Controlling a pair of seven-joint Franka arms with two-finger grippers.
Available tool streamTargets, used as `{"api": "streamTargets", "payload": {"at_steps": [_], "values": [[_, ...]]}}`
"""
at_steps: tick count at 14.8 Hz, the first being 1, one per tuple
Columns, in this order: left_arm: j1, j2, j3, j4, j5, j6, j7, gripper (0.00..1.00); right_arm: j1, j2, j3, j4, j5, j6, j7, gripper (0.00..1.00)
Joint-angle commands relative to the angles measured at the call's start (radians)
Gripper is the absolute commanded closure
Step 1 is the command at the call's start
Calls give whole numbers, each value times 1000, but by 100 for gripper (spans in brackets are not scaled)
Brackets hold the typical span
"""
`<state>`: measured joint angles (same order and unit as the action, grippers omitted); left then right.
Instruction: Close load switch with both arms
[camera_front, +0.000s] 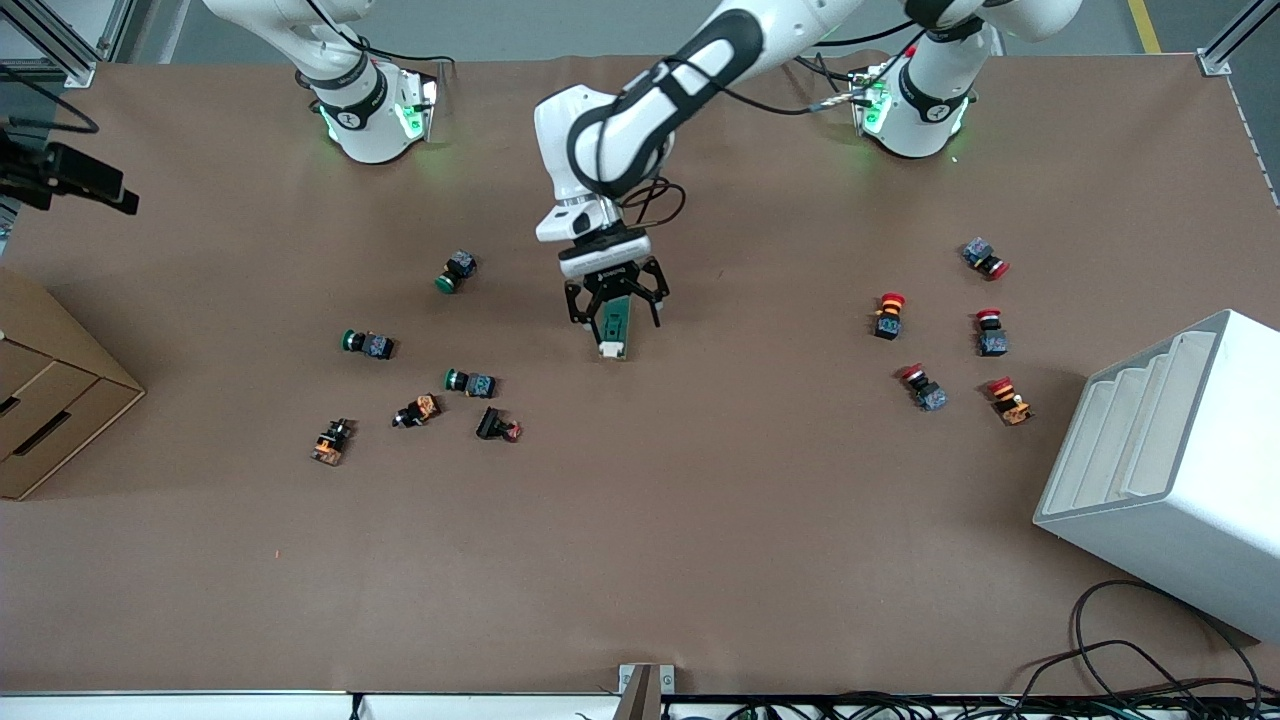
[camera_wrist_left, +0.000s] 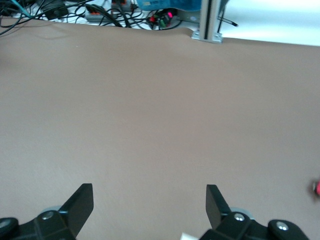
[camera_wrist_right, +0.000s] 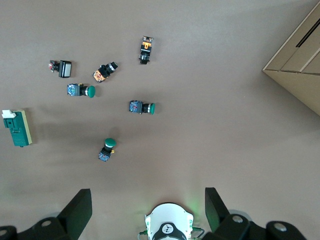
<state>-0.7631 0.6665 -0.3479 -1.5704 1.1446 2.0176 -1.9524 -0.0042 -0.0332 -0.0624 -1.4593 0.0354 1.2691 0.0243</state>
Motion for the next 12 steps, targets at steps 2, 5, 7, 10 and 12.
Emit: {"api": "streamTargets", "payload": {"at_steps": [2,5,7,10,12], "values": [[77,-63,-3,53,-175,4,170,1,-13,-62,6,-50,8,29,-17,0],[160,-91,-5,114,-287,4,272,1,-20,-74,13,-50,5,29,-18,0],[220,-119,-3,145,-385,3,419,1,-16,-74,15,-52,1,26,-20,0],[293,-160,-5,147,-472,-3,562,1,-11,-79,36,-53,1,21,-20,0],[359,-192,-5,148,-549,-4,683,1,-13,-82,36,-53,1,15,-20,0]]}}
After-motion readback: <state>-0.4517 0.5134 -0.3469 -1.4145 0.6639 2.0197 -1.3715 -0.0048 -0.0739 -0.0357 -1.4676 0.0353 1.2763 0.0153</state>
